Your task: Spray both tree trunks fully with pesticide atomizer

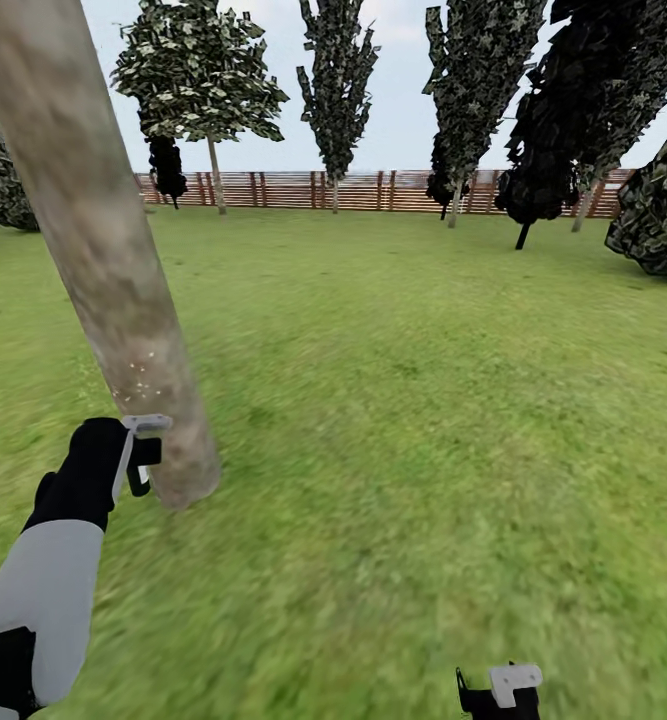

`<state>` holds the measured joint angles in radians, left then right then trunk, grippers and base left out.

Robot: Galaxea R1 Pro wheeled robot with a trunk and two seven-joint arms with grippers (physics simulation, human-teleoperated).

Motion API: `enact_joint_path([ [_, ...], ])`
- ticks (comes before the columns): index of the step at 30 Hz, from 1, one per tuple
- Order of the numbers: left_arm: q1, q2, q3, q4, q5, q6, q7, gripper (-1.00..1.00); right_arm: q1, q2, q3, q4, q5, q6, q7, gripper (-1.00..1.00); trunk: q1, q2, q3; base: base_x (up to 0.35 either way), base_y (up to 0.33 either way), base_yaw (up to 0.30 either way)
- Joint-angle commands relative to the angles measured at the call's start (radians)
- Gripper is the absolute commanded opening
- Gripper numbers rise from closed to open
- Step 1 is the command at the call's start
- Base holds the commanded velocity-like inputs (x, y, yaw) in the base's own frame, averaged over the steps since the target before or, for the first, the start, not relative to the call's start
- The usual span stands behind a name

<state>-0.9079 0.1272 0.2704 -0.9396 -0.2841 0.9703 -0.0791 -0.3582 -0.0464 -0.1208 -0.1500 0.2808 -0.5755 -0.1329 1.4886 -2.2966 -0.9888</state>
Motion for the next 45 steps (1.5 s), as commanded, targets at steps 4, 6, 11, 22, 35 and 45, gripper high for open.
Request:
enact_joint_path([
  [4, 0.001, 0.015, 0.006, 0.0, -0.016, 0.004, -0.008, -1.0, -0.001, 0.0, -0.006, 0.001, 0.011, -0.003, -0.004, 1.0, 0.0, 0.0, -0.001, 0.107, -0.249, 0.0],
  [6, 0.001, 0.015, 0.003, 0.005, -0.017, 0.003, -0.008, -1.0, -0.001, 0.0, -0.006, 0.001, 0.011, -0.003, -0.004, 1.0, 0.0, 0.0, -0.001, 0.02, -0.269, 0.0],
  [11, 0.001, -0.001, 0.0, 0.014, -0.01, 0.003, -0.008, -1.0, -0.001, 0.0, -0.006, 0.001, 0.011, -0.003, -0.004, 1.0, 0.0, 0.0, -0.001, 0.004, -0.273, 0.003],
  [22, 0.041, 0.068, 0.029, 0.013, -0.014, 0.0, -0.008, -1.0, -0.001, 0.0, -0.006, 0.001, 0.011, -0.003, -0.004, 1.0, 0.0, 0.0, -0.001, 0.085, -0.226, 0.231],
  [35, 0.045, -0.012, 0.021, 0.029, -0.016, -0.01, -0.004, -1.0, -0.001, 0.0, -0.005, 0.001, 0.01, -0.003, -0.004, 1.0, 0.0, 0.0, -0.001, 0.055, -0.062, 0.243],
  [45, 0.059, -0.007, 0.019, 0.044, -0.018, -0.01, -0.007, -1.0, -0.001, 0.0, -0.006, 0.001, 0.01, -0.003, -0.004, 1.0, 0.0, 0.0, -0.001, 0.168, -0.228, 0.009],
])
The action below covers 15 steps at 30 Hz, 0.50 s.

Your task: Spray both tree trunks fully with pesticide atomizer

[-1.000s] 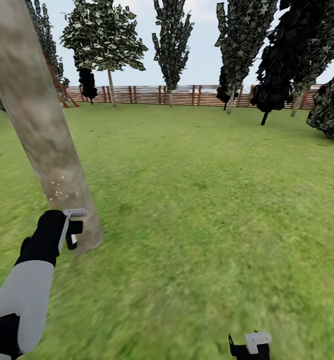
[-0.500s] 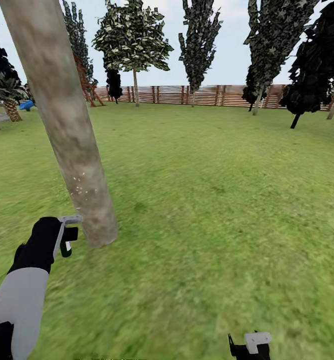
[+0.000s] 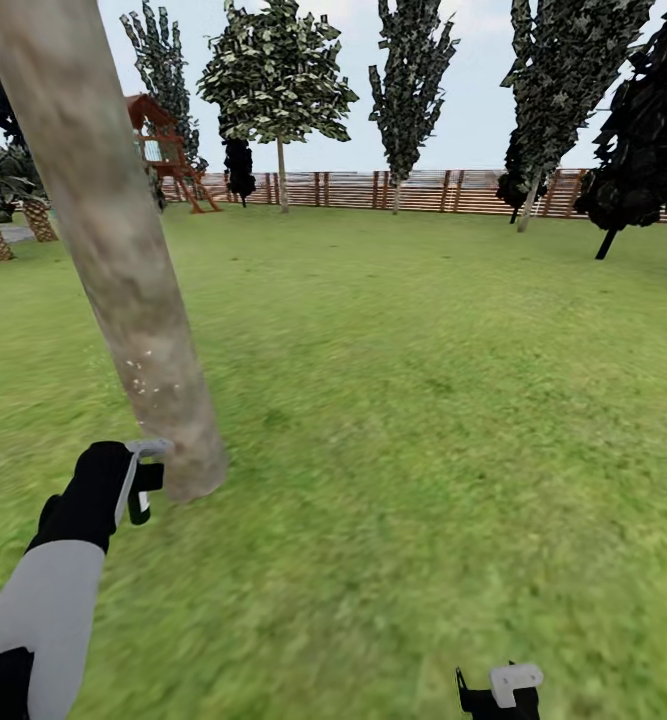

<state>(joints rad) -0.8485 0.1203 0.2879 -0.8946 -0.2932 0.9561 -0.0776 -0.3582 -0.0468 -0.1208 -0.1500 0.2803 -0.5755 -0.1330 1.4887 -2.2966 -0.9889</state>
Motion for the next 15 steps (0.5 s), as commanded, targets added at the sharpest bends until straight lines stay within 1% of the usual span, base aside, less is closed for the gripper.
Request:
enact_joint_path([
  [1, 0.006, 0.002, 0.0, -0.002, -0.009, 0.004, -0.009, -1.0, -0.001, 0.0, -0.007, 0.001, 0.011, -0.003, -0.004, 1.0, 0.0, 0.0, -0.001, 0.115, -0.249, 0.0],
  [3, 0.011, 0.006, -0.001, -0.003, -0.01, 0.004, -0.01, -1.0, -0.001, 0.0, -0.007, 0.001, 0.011, -0.003, -0.004, 1.0, 0.0, 0.0, -0.001, 0.026, -0.264, 0.0],
  [6, 0.017, 0.007, -0.001, -0.002, -0.009, 0.004, -0.01, -1.0, -0.001, 0.001, -0.007, 0.001, 0.011, -0.003, -0.004, 1.0, 0.0, 0.0, -0.001, -0.091, -0.269, 0.0],
  [7, 0.039, 0.009, 0.004, -0.001, -0.009, 0.005, -0.01, -1.0, -0.001, 0.001, -0.006, 0.001, 0.01, -0.003, -0.004, 1.0, 0.0, 0.0, -0.001, -0.19, -0.15, 0.0],
  [10, 0.043, 0.009, 0.002, -0.005, -0.01, 0.009, -0.01, -1.0, -0.001, 0.001, -0.005, 0.001, 0.01, -0.003, -0.004, 1.0, 0.0, 0.0, -0.001, -0.023, -0.017, 0.204],
  [13, 0.042, 0.0, -0.002, -0.015, -0.006, 0.018, -0.011, -1.0, -0.001, 0.001, -0.005, 0.002, 0.011, -0.003, -0.004, 1.0, 0.0, 0.0, -0.001, -0.006, -0.004, 0.259],
  [15, 0.044, -0.004, 0.001, -0.007, -0.005, 0.018, -0.011, -1.0, -0.001, 0.002, -0.005, 0.003, 0.011, -0.003, -0.004, 1.0, 0.0, 0.0, -0.001, -0.001, -0.001, 0.273],
])
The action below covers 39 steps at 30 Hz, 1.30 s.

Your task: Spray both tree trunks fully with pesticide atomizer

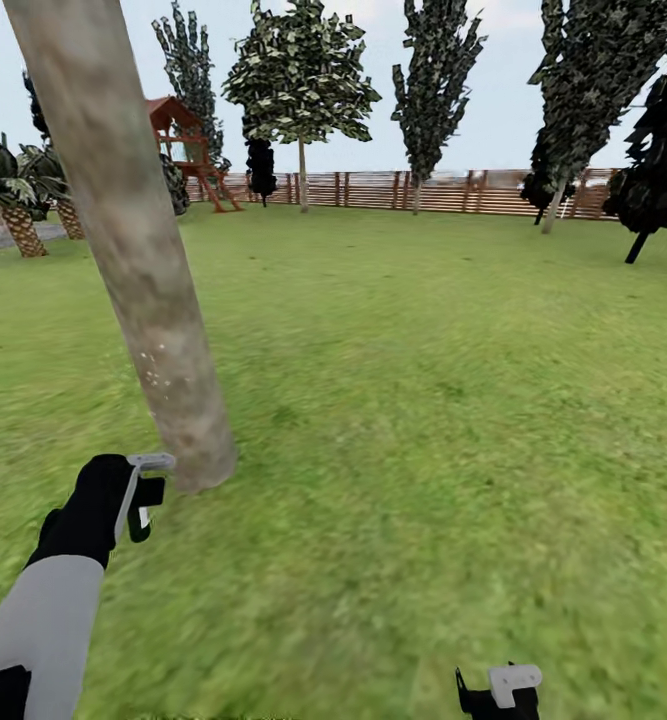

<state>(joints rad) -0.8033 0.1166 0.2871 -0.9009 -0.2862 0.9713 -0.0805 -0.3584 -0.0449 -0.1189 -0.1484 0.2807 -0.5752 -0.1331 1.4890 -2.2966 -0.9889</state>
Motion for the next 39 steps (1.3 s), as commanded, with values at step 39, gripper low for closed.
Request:
enact_joint_path([
  [39, 0.081, -0.022, 0.003, -0.013, -0.014, -0.043, -0.005, -1.0, -0.001, 0.0, -0.008, 0.001, 0.01, -0.003, -0.003, 1.0, 0.0, 0.0, -0.001, 0.179, -0.169, 0.122],
])
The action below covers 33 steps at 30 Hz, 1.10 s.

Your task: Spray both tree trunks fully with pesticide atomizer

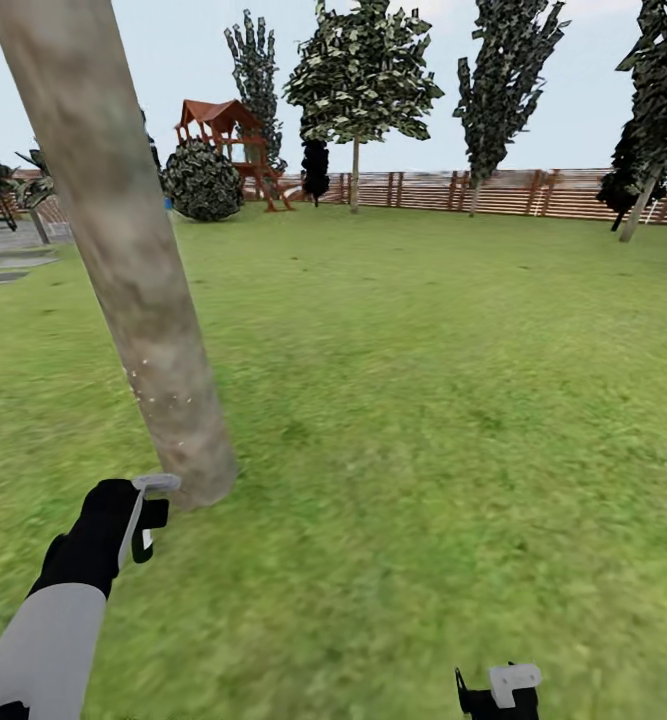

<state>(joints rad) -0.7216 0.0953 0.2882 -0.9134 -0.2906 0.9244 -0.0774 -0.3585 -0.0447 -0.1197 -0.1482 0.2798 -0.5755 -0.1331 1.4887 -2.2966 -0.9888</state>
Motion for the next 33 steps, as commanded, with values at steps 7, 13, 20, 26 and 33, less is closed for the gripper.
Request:
enact_joint_path([
  [7, -0.001, -0.006, 0.0, 0.002, -0.01, -0.044, -0.006, -1.0, 0.0, 0.0, -0.006, 0.001, 0.011, -0.003, -0.003, 1.0, 0.0, 0.0, -0.001, 0.225, -0.205, 0.277],
  [13, -0.001, -0.007, 0.0, 0.002, -0.01, -0.05, -0.005, -1.0, 0.0, 0.0, -0.006, 0.001, 0.01, -0.003, -0.003, 1.0, 0.0, 0.0, -0.001, 0.237, -0.198, 0.214],
  [20, -0.001, -0.009, 0.002, 0.001, -0.007, -0.05, -0.008, -1.0, 0.0, 0.0, -0.006, 0.001, 0.01, -0.002, -0.003, 1.0, 0.0, 0.0, -0.001, 0.048, -0.259, 0.011],
  [26, -0.001, 0.006, 0.008, 0.0, -0.005, -0.033, -0.023, -1.0, 0.0, 0.0, -0.008, -0.001, 0.01, -0.003, -0.005, 1.0, 0.0, 0.0, -0.001, 0.0, -0.095, 0.157],
  [33, -0.016, 0.014, 0.002, -0.001, -0.006, 0.059, -0.025, -1.0, 0.0, -0.001, -0.009, -0.001, 0.01, -0.003, -0.005, 1.0, 0.0, 0.0, -0.001, 0.0, -0.001, 0.265],
])
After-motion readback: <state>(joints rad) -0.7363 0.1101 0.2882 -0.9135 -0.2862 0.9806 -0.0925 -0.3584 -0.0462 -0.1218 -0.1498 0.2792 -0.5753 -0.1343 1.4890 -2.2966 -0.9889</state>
